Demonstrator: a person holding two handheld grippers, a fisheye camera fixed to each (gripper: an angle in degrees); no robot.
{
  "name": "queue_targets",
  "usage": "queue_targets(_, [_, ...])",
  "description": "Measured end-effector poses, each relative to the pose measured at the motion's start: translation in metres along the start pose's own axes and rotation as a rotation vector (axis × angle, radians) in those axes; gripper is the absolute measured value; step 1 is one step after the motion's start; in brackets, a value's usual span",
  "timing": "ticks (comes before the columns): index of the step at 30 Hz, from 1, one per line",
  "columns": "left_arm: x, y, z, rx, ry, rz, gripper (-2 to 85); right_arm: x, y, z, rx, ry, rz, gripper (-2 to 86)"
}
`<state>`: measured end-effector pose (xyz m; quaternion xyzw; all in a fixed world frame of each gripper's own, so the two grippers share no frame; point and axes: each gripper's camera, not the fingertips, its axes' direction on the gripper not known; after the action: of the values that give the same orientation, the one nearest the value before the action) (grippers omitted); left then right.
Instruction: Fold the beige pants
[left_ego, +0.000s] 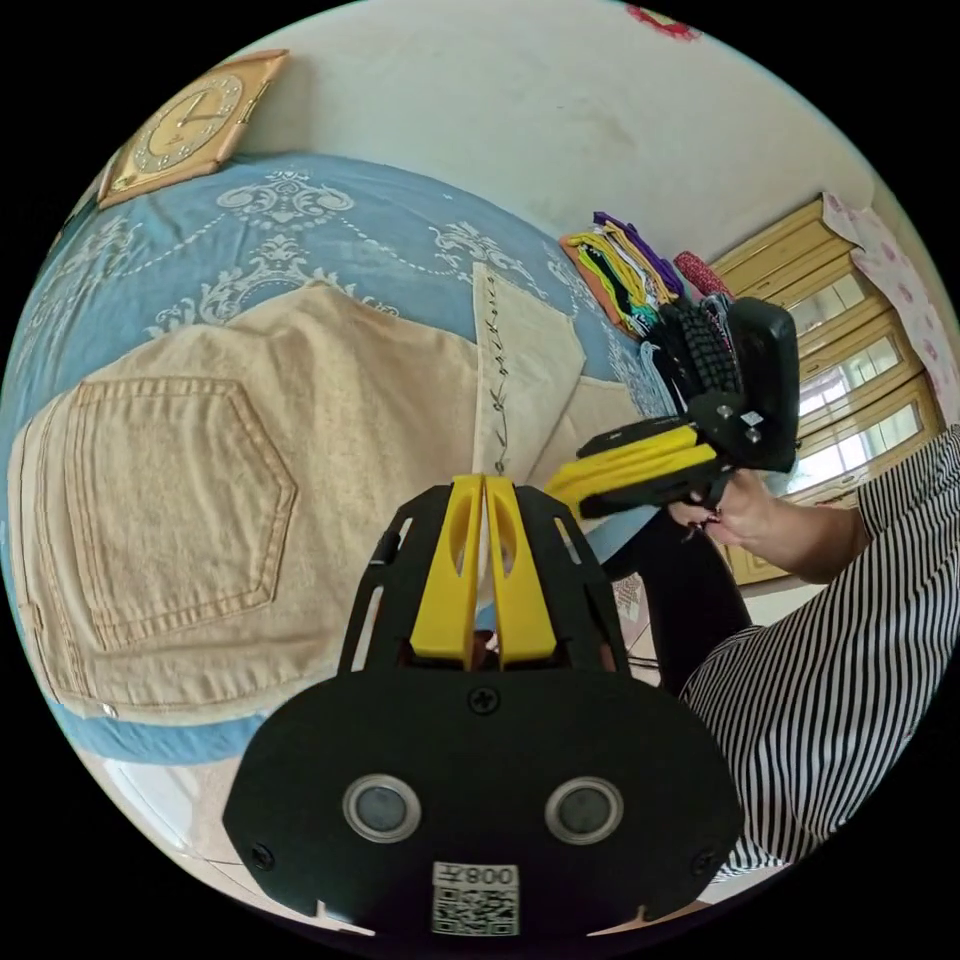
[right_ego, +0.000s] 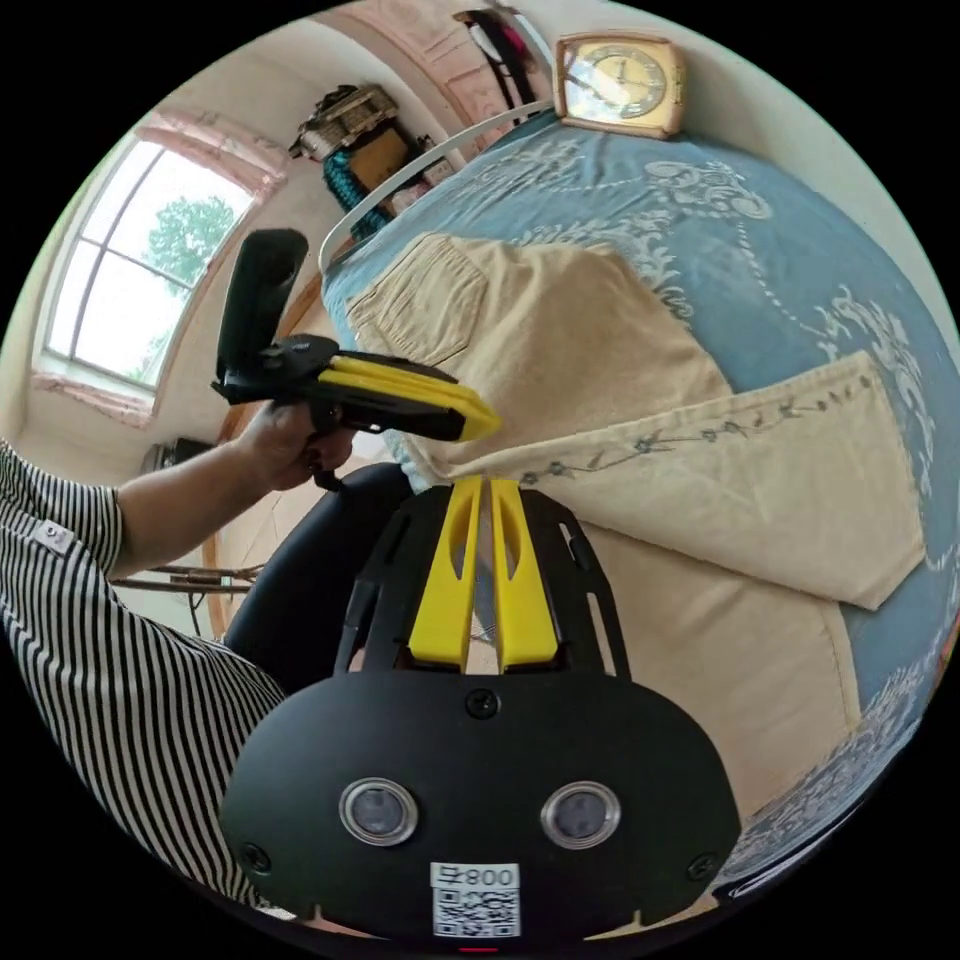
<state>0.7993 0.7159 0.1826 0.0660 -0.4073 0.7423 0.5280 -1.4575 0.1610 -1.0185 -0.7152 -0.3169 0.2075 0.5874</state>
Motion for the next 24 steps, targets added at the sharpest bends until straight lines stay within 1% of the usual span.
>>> queue_targets(1, [0.007, -0.009, 0.006, -0.01, -0.002, 0.013, 1.3, 0.014, 0.003, -0.009, 0.025, 0.024, 0.032, 2.9])
queue_targets(3, [0.017, -0.024, 0.013, -0.014, -0.003, 0.031, 2.0, 0.075, -0.002, -0.036, 0.076, 0.132, 0.155, 4.5])
queue_targets(4, [0.023, -0.034, 0.018, -0.028, -0.002, 0.04, 2.5, 0.092, -0.006, -0.041, 0.083, 0.158, 0.189, 5.0])
queue_targets(6, [0.031, -0.049, 0.026, -0.057, 0.004, 0.041, 3.2, 0.154, -0.027, -0.055, 0.106, 0.225, 0.306, 6.4])
queue_targets(9, [0.045, -0.07, 0.036, -0.094, -0.007, 0.045, 4.3, 0.212, -0.059, -0.062, 0.114, 0.291, 0.41, 7.1])
queue_targets(12, [0.061, -0.087, 0.044, -0.125, -0.028, 0.049, 4.2, 0.252, -0.08, -0.061, 0.123, 0.35, 0.496, 7.6])
queue_targets(18, [0.096, -0.11, 0.05, -0.144, -0.068, 0.05, 2.0, 0.301, -0.093, -0.017, 0.008, 0.38, 0.599, 8.4])
queue_targets(21, [0.114, -0.119, 0.047, -0.143, -0.074, 0.06, 1.7, 0.299, -0.088, -0.005, 0.005, 0.434, 0.621, 8.0])
queue_targets(24, [0.133, -0.131, 0.044, -0.16, -0.099, 0.079, 1.5, 0.29, -0.081, 0.009, -0.009, 0.498, 0.597, 7.7])
